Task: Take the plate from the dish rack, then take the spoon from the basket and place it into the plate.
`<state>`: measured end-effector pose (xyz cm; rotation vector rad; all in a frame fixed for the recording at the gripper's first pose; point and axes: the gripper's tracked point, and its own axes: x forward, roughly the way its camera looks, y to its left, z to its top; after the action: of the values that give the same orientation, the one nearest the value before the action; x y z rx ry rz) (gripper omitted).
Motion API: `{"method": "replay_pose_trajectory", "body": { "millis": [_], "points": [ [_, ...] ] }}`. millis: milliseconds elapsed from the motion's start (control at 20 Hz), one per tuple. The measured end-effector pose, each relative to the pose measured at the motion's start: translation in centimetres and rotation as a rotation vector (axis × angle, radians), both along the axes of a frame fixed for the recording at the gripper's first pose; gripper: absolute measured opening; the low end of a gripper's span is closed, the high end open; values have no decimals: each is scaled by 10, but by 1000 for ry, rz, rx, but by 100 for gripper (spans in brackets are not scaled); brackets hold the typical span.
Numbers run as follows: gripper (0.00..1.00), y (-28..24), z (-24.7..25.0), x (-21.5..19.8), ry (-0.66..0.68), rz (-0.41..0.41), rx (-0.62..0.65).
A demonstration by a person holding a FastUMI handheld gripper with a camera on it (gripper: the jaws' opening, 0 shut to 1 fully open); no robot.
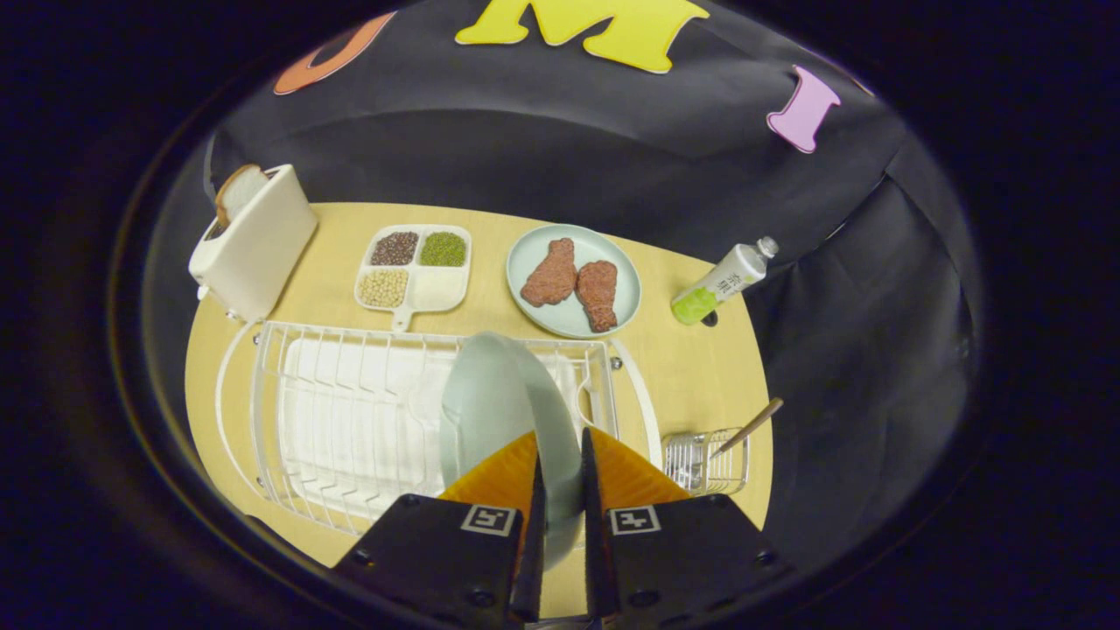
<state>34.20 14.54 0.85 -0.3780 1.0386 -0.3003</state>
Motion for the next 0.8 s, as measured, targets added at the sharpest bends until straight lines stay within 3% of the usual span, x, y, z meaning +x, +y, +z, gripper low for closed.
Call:
{"method": "replay_pose_trajectory", "body": {
  "millis": [200,300,650,800],
  "points": [
    [22,6,23,-4,-73,-3,-110],
    [22,10,35,-8,-107,1,-102],
    [21,4,86,-47,-245,38,45],
    [21,3,80,-82,-268,78,185]
  ]
}}
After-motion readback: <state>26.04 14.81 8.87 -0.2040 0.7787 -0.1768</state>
